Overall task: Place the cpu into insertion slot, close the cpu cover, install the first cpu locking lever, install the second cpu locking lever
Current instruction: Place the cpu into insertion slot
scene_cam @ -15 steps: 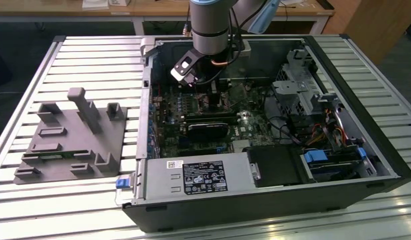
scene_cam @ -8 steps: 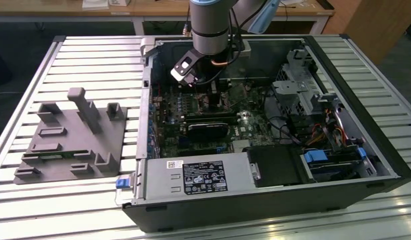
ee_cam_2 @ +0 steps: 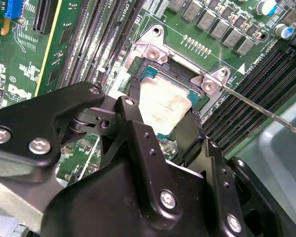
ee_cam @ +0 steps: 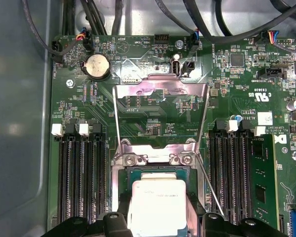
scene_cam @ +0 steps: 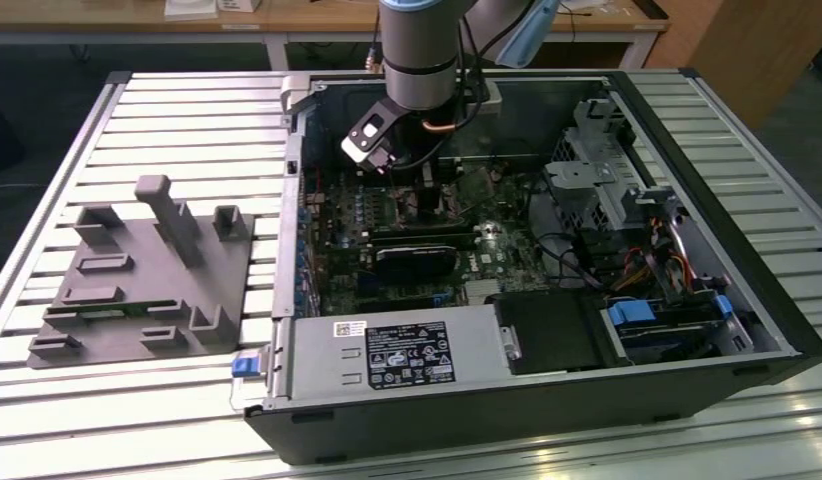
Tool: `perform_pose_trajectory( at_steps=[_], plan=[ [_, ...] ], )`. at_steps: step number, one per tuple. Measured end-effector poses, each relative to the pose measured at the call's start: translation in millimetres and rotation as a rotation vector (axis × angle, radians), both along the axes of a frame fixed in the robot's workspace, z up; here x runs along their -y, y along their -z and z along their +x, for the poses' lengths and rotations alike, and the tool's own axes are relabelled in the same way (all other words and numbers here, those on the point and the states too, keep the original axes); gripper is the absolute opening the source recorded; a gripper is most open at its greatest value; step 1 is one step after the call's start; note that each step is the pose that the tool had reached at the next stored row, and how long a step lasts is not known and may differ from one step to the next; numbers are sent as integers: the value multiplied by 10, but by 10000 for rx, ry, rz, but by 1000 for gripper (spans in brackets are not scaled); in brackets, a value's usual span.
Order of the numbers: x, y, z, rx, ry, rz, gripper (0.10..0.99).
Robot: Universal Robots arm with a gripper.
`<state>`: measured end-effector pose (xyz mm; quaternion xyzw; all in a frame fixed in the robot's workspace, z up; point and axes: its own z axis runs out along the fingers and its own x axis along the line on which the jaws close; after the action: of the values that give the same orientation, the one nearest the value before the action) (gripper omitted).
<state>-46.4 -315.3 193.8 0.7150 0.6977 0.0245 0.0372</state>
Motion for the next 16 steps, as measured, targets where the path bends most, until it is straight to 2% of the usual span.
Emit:
perform_pose_trajectory(
  at_steps=[9, 10, 16],
  plan=[
    [-4, 9, 3, 13, -1, 18, 533],
    [-2, 6, 1, 6, -1, 9, 600],
    [-1, 0, 0, 2, 0, 4, 600]
  ],
)
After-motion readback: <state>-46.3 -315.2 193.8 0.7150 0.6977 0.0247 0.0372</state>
